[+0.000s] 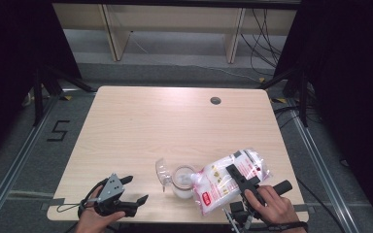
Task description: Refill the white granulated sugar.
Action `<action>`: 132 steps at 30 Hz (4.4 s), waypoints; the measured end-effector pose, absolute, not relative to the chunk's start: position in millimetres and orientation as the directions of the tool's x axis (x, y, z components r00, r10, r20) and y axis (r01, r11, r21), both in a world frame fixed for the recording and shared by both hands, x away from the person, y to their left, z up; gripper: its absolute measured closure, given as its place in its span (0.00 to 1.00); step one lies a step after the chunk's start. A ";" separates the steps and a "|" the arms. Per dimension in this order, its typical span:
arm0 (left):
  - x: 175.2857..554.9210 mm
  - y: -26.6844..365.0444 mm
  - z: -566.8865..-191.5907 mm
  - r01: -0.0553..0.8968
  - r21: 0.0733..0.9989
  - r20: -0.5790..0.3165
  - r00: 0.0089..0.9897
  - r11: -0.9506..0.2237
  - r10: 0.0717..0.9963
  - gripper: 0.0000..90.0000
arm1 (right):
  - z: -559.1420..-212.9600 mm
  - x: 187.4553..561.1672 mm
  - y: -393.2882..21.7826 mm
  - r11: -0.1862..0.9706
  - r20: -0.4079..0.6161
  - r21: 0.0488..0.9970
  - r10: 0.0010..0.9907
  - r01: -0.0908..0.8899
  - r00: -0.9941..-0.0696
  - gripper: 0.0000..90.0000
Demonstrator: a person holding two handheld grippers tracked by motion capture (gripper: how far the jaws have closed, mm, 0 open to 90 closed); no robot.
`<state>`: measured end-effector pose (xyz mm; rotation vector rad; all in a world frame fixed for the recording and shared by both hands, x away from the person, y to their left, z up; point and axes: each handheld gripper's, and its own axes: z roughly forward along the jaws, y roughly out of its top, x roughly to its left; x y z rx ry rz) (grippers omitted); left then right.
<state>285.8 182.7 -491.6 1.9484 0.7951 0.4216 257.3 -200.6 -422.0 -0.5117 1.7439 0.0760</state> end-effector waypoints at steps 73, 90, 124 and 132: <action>286.3 185.0 -489.7 0.335 0.872 -0.005 0.737 -0.358 0.676 0.19 | -438.3 276.5 -217.6 0.895 -0.919 0.162 -0.016 -0.416 -0.393 0.80; 285.1 183.5 -490.8 0.356 0.871 -0.033 0.729 -0.338 0.683 0.19 | -438.1 283.0 -222.8 0.865 -0.896 0.269 0.064 -0.423 -0.439 0.81; 285.3 184.1 -489.5 0.344 0.873 -0.019 0.733 -0.347 0.680 0.19 | -458.4 326.6 -249.2 0.584 -0.523 0.793 0.505 -0.175 -0.686 0.82; 284.8 183.3 -490.2 0.348 0.873 -0.023 0.730 -0.342 0.683 0.19 | -466.1 342.3 -248.5 0.534 -0.452 0.836 0.539 -0.127 -0.711 0.83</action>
